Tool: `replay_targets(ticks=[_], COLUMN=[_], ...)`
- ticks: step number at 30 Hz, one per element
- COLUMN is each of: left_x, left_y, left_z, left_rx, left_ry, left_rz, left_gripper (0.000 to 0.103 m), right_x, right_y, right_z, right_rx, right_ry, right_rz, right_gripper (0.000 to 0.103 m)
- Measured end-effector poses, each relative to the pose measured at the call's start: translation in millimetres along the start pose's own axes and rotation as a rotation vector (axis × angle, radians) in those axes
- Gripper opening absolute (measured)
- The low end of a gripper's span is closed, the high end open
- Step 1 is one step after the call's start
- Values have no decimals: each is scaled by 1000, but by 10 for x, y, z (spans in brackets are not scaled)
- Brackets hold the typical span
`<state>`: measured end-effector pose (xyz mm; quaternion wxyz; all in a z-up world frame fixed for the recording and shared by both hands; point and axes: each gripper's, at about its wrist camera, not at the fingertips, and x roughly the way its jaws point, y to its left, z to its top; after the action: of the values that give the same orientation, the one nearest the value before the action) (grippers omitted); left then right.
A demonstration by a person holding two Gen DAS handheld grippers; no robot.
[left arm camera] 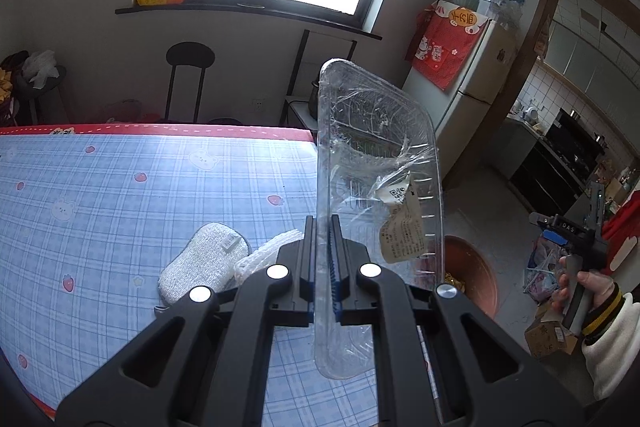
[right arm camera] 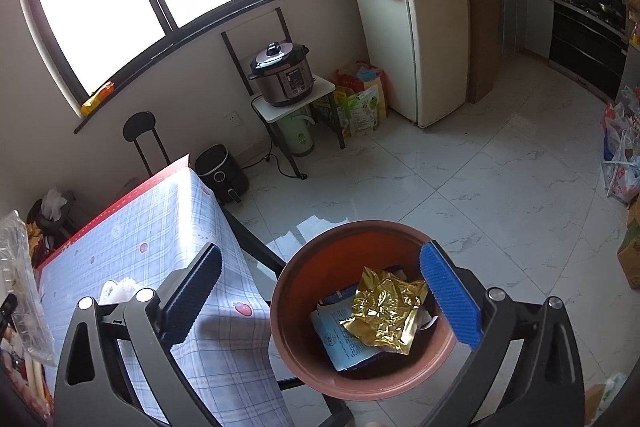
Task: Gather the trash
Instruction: 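Drop the gold foil into the bin with the right gripper while the left holds the tray, then open the left gripper over the bin to drop the clear tray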
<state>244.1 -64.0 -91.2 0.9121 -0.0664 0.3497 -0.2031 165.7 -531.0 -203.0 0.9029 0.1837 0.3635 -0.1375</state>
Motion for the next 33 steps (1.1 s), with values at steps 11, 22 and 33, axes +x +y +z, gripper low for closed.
replay_targets(ticks=[11, 22, 33], left_x=[556, 1273, 1543], left_y=[-1038, -2205, -2886], left_z=[134, -90, -77], left_rx=[144, 286, 341], left_ry=[60, 137, 77], left_rz=[-185, -338, -419], left_gripper=[10, 10, 72], right_x=[-613, -983, -1239], right_y=[-420, -1144, -1587], right_z=[-285, -755, -976], right_rx=[27, 118, 194], right_ry=[-85, -59, -65], right_rz=[-61, -168, -240], right_gripper=[98, 98, 98])
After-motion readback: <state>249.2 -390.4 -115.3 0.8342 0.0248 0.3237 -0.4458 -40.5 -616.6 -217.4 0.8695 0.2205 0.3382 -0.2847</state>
